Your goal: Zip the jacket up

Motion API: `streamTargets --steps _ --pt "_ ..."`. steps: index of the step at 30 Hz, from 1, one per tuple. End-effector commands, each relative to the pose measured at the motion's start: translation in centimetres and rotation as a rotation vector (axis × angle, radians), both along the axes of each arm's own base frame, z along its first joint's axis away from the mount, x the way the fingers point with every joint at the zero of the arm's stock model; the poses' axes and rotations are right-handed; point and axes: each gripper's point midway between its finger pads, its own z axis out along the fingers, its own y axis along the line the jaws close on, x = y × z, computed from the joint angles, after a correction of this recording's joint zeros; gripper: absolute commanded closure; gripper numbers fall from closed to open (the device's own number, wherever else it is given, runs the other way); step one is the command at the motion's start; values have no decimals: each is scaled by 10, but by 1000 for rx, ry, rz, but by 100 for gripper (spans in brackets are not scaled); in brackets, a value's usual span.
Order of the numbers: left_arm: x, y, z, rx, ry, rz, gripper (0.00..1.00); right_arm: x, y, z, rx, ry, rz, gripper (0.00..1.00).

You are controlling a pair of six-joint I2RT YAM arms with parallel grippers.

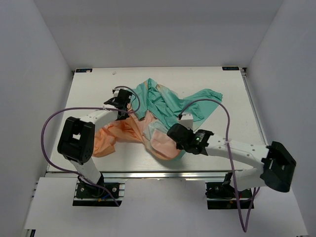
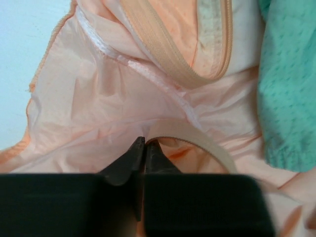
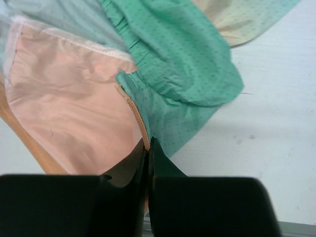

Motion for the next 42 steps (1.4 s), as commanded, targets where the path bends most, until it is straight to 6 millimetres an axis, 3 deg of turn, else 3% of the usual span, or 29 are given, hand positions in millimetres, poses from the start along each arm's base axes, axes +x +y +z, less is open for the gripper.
streamTargets --steps 1,4,7,11,18,25,28,31,32,34,36,39,42 --pt "23 -3 34 -8 -101 29 97 2 -23 7 38 -29 -84 100" --pt "19 2 43 -3 -100 66 100 1 -36 16 91 -68 -127 100" --pt "5 10 67 -41 -137 174 100 3 -51 31 140 -104 -196 100" --pt "-42 14 95 -160 -128 268 100 2 -75 56 191 -168 -300 100" --pt "-110 11 104 -345 -76 329 100 -15 -125 82 314 -222 -483 100" --pt "-195 50 95 -237 70 481 100 -31 -165 105 455 -281 -587 100" --pt "-216 59 101 -239 68 489 100 -34 -181 119 489 -319 -635 100" --pt "-218 46 106 -314 54 385 100 -36 -203 140 478 -378 -687 100" --pt "-216 38 112 -318 38 206 100 -36 -208 147 479 -392 -697 100" --pt "-211 -4 122 -494 25 -15 100 -34 -214 168 499 -437 -701 100" --pt "-218 -25 128 -570 28 -180 100 -31 -219 182 509 -484 -708 100" --pt "-224 -28 129 -583 40 -210 100 -28 -226 206 532 -543 -723 100" --pt "-225 -20 123 -546 60 -168 100 -24 -228 217 507 -584 -733 100"
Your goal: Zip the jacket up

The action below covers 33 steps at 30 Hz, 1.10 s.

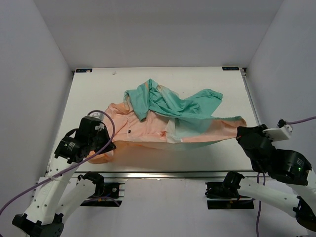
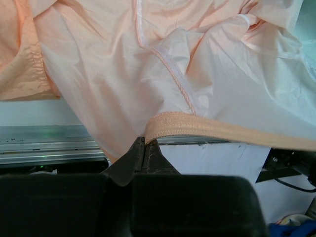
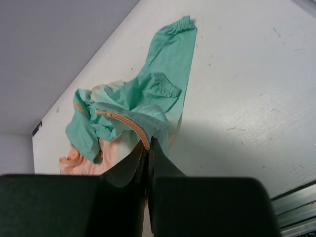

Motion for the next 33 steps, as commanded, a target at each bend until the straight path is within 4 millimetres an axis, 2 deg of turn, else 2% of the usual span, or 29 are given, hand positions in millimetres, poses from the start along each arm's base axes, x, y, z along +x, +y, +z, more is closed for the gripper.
streamTargets --steps 1,5,8,9,10,12,13,14,15,16,17,18,19,21,22,23,24,25,26,28,29,30,31,32,33 --pt "2 -7 -1 -12 -11 -65 100 10 -14 22 -59 -77 -93 100" --pt "9 -10 -15 -27 18 -10 100 23 -5 11 -169 -63 -129 100" --pt "5 2 -47 47 123 50 100 33 6 13 -220 -36 -171 100" --pt "8 8 -50 80 126 80 100 32 4 16 -217 -40 -177 100" --pt "5 12 -65 114 179 94 100 38 11 12 -255 -21 -179 100" --pt "6 11 -71 131 226 92 100 48 18 11 -280 -4 -199 100" --pt "6 13 -72 148 246 104 100 56 23 2 -369 45 -187 100" --pt "6 16 -79 168 284 144 100 66 11 -4 -399 96 -238 100" --pt "9 17 -82 178 293 155 100 85 29 -15 -365 129 -201 100" --pt "9 17 -89 191 325 165 100 94 14 -32 -458 200 -204 100" --pt "9 16 -93 193 346 180 100 104 21 -47 -446 235 -153 100" --pt "10 17 -97 204 362 194 100 127 34 -50 -400 195 -122 100" --pt "11 17 -101 213 378 199 100 133 32 -69 -455 237 -64 100" --pt "13 18 -114 243 433 218 100 161 43 -88 -392 249 25 100" --pt "13 17 -118 250 448 221 100 169 39 -95 -397 269 33 100" --pt "15 17 -120 255 459 227 100 176 45 -101 -396 282 67 100" --pt "17 16 -126 268 481 227 100 186 48 -118 -424 326 80 100" --pt "20 18 -128 281 478 236 100 198 50 -116 -447 316 97 100" --pt "24 18 -129 283 469 242 100 207 56 -135 -463 367 127 100" --pt "34 16 -130 286 452 247 100 218 60 -147 -472 407 138 100" --pt "37 16 -128 288 448 248 94 229 63 -146 -480 406 144 100" --pt "45 14 -122 286 430 250 84 236 65 -166 -495 455 150 100" --pt "47 14 -119 291 425 253 57 242 64 -171 -498 466 150 99" --pt "53 16 -111 303 405 263 41 253 69 -180 -495 503 175 84" --pt "55 18 -107 313 400 268 33 256 73 -182 -490 524 193 77"
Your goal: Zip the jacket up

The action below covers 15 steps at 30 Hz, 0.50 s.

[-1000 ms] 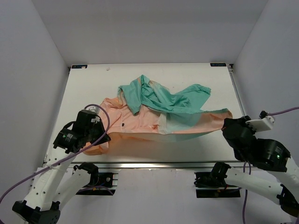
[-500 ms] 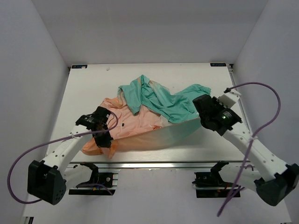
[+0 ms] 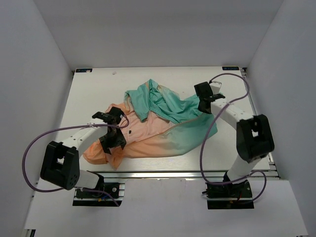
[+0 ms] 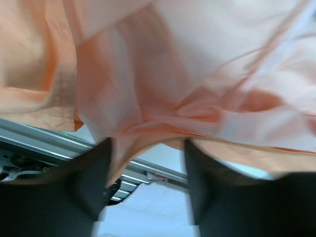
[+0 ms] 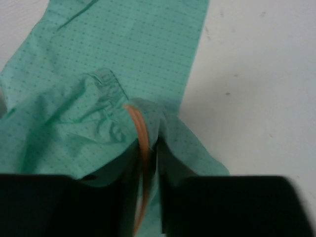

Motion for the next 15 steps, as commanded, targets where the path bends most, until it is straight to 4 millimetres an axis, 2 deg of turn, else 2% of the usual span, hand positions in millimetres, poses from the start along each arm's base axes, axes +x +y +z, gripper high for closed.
streamTargets --steps 1,2,3,4,5,7,8,10,11,15 --pt "30 5 30 39 -127 21 26 36 15 11 40 -4 62 70" --pt "29 12 35 80 -133 30 11 38 20 9 50 21 74 60" --pt "36 13 45 87 -162 36 4 38 22 10 57 25 92 58" --pt "38 15 52 92 -184 37 2 38 25 11 68 24 98 55" --pt "36 18 57 110 -178 39 2 40 29 19 94 -1 114 45" --pt "45 24 72 141 -226 53 2 36 31 23 105 -18 139 35" --pt "48 27 77 159 -251 57 2 37 34 37 124 -60 155 27" --pt "55 26 83 151 -285 55 2 33 33 43 120 -71 176 21" --pt "63 21 84 132 -305 49 2 31 33 52 124 -89 195 11" --pt "81 -8 81 -5 -337 -15 2 35 50 67 150 -139 329 11"
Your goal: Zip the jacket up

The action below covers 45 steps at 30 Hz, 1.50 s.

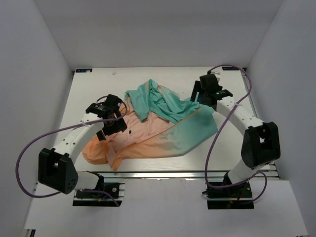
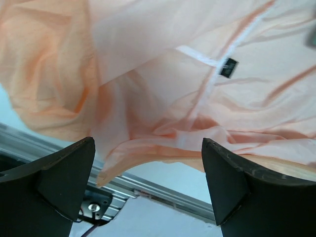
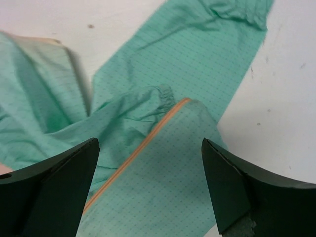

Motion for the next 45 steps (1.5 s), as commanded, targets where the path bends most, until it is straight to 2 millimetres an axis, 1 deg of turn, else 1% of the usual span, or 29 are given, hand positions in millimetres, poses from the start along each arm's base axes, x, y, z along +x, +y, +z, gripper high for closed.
streamTargets --steps 1,4,5,7,8,9,10,12,13,15,16,17,18,19,21,22,25,27,29,30,31,32,33,34,39,40,42,43,45 --pt "23 -24 7 -105 -75 -74 2 7 26 21 53 -79 191 11" --pt "49 -28 -4 -90 -128 -88 2 8 60 26 119 -96 362 11" --pt "64 -31 4 -84 -164 -87 2 9 67 21 91 -95 420 11" --pt "84 -30 -3 -30 -142 -72 2 6 89 20 48 -102 503 11" --pt "103 -28 11 -1 -179 -53 2 11 98 19 0 -112 566 10" --pt "112 -28 12 17 -180 -44 2 9 112 18 -20 -115 608 11" --pt "122 -26 -1 41 -150 -30 2 12 119 7 -46 -95 630 11" --pt "147 -26 6 50 -183 -10 2 17 135 12 -93 -99 683 11" --pt "156 -20 -9 70 -143 6 2 23 135 -2 -123 -67 664 11" --pt "174 -15 -6 93 -151 21 2 36 140 1 -177 -78 672 11" --pt "181 -13 -18 110 -133 13 2 43 139 -14 -199 -48 657 11" --pt "188 -13 -21 121 -139 3 3 45 136 -20 -213 -15 646 12" --pt "195 -8 -22 156 -151 -8 3 55 139 -11 -211 -31 616 12" --pt "201 -8 -33 170 -138 -23 3 60 135 -26 -246 2 591 14" --pt "213 -12 -34 174 -139 -48 3 66 136 -29 -260 15 583 15" --pt "217 -13 -38 173 -134 -55 4 66 138 -42 -248 42 572 17" --pt "228 -20 -50 161 -125 -83 6 70 138 -54 -258 65 564 21" --pt "231 -22 -56 160 -123 -96 11 71 135 -59 -263 74 545 24" --pt "237 -23 -60 164 -127 -102 20 75 133 -61 -247 81 521 47" --pt "238 -23 -59 167 -125 -104 31 77 131 -61 -243 80 509 60" --pt "241 -21 -55 183 -132 -97 45 81 126 -57 -240 70 474 92" --pt "241 -19 -53 193 -133 -92 62 85 120 -52 -243 58 448 100" --pt "241 -17 -50 199 -131 -84 92 90 112 -43 -263 39 411 100" --pt "240 -14 -46 214 -129 -81 100 94 108 -35 -268 24 391 100" --pt "235 -7 -11 234 -184 -74 100 121 78 48 -260 -128 308 100" --pt "234 -7 8 224 -232 -70 100 124 73 61 -261 -150 302 100" --pt "223 -3 15 224 -242 -62 100 128 56 90 -263 -197 274 100" --pt "218 -2 35 210 -282 -53 100 129 49 98 -261 -210 264 100" --pt "200 1 35 189 -275 -31 100 127 25 110 -259 -217 218 100"
